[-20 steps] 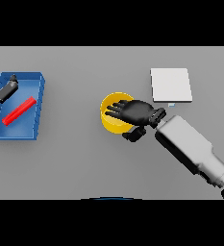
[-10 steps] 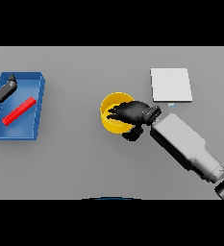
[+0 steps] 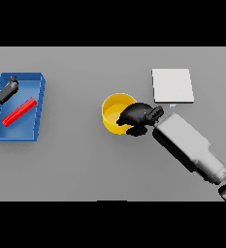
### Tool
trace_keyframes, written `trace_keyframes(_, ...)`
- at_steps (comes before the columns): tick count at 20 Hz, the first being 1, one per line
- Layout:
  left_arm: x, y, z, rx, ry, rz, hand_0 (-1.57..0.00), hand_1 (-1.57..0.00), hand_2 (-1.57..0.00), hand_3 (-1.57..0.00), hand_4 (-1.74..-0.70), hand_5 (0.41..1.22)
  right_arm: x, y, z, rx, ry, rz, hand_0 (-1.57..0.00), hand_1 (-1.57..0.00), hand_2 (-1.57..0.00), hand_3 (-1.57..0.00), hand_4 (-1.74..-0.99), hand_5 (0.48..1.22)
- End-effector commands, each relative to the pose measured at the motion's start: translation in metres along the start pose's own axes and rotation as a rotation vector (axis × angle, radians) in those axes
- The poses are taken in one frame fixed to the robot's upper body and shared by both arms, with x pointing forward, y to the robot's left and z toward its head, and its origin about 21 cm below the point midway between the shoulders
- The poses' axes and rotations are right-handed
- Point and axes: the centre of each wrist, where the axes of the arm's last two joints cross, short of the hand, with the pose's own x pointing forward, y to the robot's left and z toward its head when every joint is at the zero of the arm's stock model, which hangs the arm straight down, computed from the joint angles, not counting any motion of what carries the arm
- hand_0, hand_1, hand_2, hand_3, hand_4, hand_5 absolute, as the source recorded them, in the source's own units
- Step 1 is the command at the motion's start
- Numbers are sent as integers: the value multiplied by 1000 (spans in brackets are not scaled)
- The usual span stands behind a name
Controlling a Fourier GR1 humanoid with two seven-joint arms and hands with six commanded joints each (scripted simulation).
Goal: Pick up the red beaker and tilt it to pour out 1 green nut into yellow bowl. Pick up the yellow bowl and place it on the metallic measuring scale.
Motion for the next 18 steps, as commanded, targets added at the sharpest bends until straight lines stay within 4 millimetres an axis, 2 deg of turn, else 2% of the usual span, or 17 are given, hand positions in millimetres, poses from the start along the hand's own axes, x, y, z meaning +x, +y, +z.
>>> trace_keyframes(1,-1,1,1,1,-9,-4,1,1,1,1,-750,695,0,0,-1,3,4,1,-1334,-1330,-1205,-1120,-1647,1157)
trace_keyframes(3,-5,4,-1,4,3,-9,1,1,1,1,-742,690,1,1,0,-3,9,2,-1420,-1417,-1253,-1269,-1681,1180)
trace_keyframes(6,-3,5,-3,3,-5,-9,1,1,1,1,-736,688,0,0,1,-10,1,-14,-1493,-1492,-1286,-1386,-1710,1200)
trace_keyframes(9,-3,1,-3,-4,-3,-12,1,1,1,1,-731,685,3,-5,7,-30,-18,4,-1531,-1531,-1306,-1405,-1725,1210)
trace_keyframes(12,-1,-2,-3,0,-9,-6,1,1,1,1,-732,691,2,-17,18,-57,17,0,-1551,-1550,-1371,-1309,-1733,1215)
trace_keyframes(16,1,7,-3,9,-11,-8,1,1,1,1,-734,697,-1,-34,40,-85,45,8,-1563,-1563,-1419,-1242,-1738,1219)
trace_keyframes(18,2,7,-4,14,-16,-15,1,1,1,1,-739,693,-4,-41,47,-127,72,24,-1566,-1566,-1422,-1268,-1739,1220)
